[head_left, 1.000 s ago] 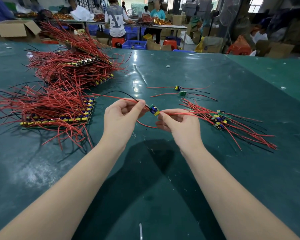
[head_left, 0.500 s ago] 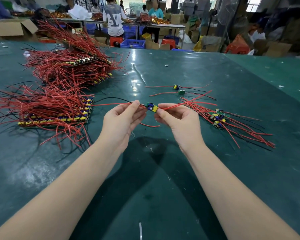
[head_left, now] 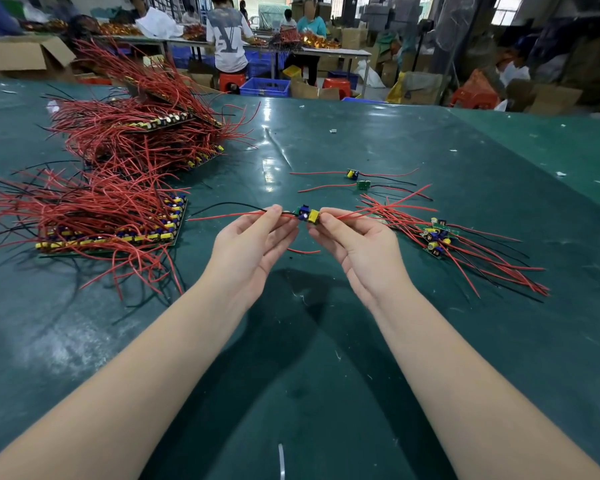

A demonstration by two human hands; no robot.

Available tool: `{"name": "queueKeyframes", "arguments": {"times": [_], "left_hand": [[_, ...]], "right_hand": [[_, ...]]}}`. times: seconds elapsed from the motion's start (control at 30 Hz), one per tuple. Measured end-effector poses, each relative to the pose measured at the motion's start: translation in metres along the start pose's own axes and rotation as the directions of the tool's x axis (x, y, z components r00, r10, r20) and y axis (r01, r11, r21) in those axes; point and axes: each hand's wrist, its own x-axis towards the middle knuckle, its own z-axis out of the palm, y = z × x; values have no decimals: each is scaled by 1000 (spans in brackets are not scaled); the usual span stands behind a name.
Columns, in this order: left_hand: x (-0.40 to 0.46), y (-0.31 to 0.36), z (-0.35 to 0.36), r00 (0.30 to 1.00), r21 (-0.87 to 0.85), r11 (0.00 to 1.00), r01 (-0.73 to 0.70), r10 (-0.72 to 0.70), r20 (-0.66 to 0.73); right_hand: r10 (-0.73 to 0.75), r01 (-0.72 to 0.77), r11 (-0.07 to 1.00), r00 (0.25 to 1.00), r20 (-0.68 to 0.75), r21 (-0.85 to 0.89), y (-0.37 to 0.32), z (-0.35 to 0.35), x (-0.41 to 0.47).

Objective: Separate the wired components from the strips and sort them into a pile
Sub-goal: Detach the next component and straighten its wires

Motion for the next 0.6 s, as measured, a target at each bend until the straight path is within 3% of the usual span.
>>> {"name": "queueKeyframes", "arguments": {"times": [0.13, 0.37, 0.6], "left_hand": [[-1, -2, 1, 1000, -62, 998, 17, -16, 27], [-1, -1, 2, 997, -100, 993, 66, -62, 41], [-3, -1, 1, 999, -59, 998, 31, -29, 35]], "right_hand": [[119, -118, 982, 993, 5, 149, -3, -1, 0], [255, -251, 931, 967, 21, 266, -7, 0, -1], [177, -176, 965, 984, 11, 195, -6, -3, -1]]}}
